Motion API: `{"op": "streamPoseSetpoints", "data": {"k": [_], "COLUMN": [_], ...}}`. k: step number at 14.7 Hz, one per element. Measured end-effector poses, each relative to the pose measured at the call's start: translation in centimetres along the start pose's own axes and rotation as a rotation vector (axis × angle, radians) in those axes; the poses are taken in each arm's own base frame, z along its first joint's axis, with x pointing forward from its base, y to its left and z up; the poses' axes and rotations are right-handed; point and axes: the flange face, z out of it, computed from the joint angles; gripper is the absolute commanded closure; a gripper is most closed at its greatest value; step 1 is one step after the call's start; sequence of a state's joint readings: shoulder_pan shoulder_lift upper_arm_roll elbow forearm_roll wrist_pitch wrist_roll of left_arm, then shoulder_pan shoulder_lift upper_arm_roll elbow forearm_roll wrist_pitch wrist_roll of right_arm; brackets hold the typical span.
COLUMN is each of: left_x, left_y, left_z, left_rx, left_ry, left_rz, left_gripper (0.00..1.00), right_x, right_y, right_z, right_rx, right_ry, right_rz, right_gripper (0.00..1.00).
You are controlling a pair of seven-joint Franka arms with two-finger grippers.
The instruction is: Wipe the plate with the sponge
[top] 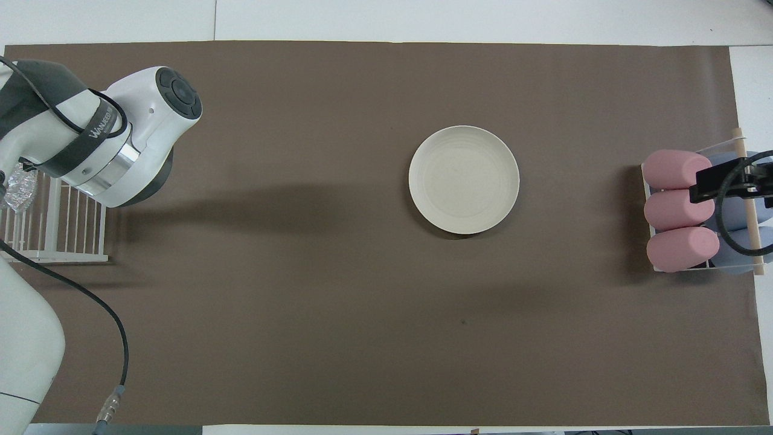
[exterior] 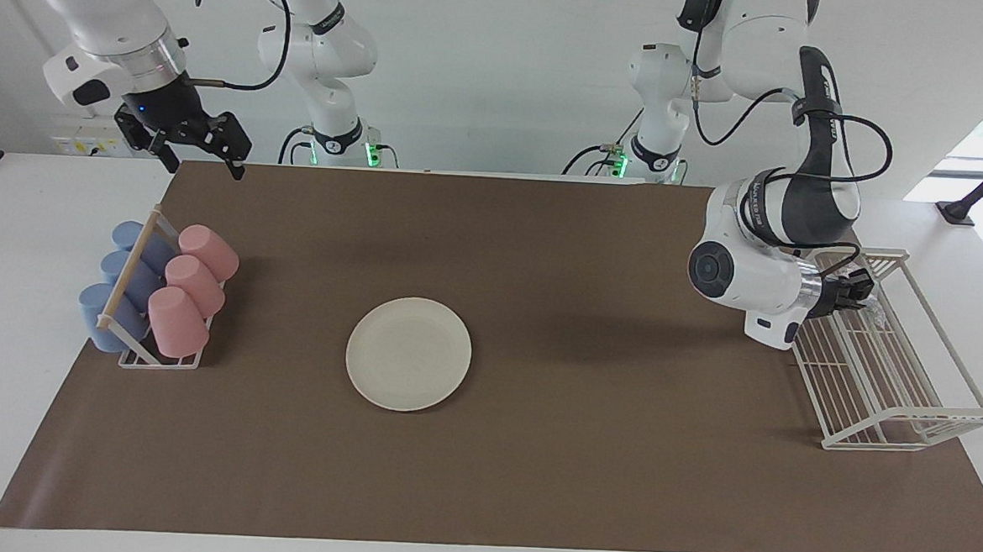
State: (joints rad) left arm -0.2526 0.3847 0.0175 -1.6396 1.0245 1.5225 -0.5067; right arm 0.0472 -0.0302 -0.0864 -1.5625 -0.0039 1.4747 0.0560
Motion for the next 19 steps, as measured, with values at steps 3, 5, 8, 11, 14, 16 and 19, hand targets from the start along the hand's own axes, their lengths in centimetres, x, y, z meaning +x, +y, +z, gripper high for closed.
{"op": "streamPoseSetpoints", "data": {"k": [3,5,8,11,14,16,19], "left_x": [0.1,0.1,0.2,0.2,0.5,0.5,0.8], "left_y": [0.5,0.6,0.7,0.7,0.4,0.1,-1.0], "left_z": [0.1,0.4,0.4,0.5,0.9,1.0,0.5], "left_rx": [-0.034,-0.050,-0.061,-0.079,-0.107,-0.115,-0.204], "left_ry": [0.005,0.003,0.005,0.000,-0.002,-0.001,-0.028], "left_rz": [-0.055,-0.075,-0.082,-0.091,-0.105,-0.111,-0.152], "left_gripper": [1.00,0.92,0.28,0.05,0.00,0.00,0.00], "right_x": [0.0,0.0,0.0,0.0,0.0,0.0,0.0], "right_y": [0.0,0.0,0.0,-0.2,-0.4,-0.4,-0.4], "right_z": [0.0,0.0,0.0,0.0,0.0,0.0,0.0], "right_rx": [0.000,0.000,0.000,0.000,-0.001,-0.001,-0.001], "right_ry": [0.000,0.000,0.000,0.000,0.000,0.000,0.000], "right_rz": [0.000,0.000,0.000,-0.003,-0.007,-0.007,-0.007], "right_gripper": [0.00,0.00,0.00,0.00,0.00,0.00,0.00]}}
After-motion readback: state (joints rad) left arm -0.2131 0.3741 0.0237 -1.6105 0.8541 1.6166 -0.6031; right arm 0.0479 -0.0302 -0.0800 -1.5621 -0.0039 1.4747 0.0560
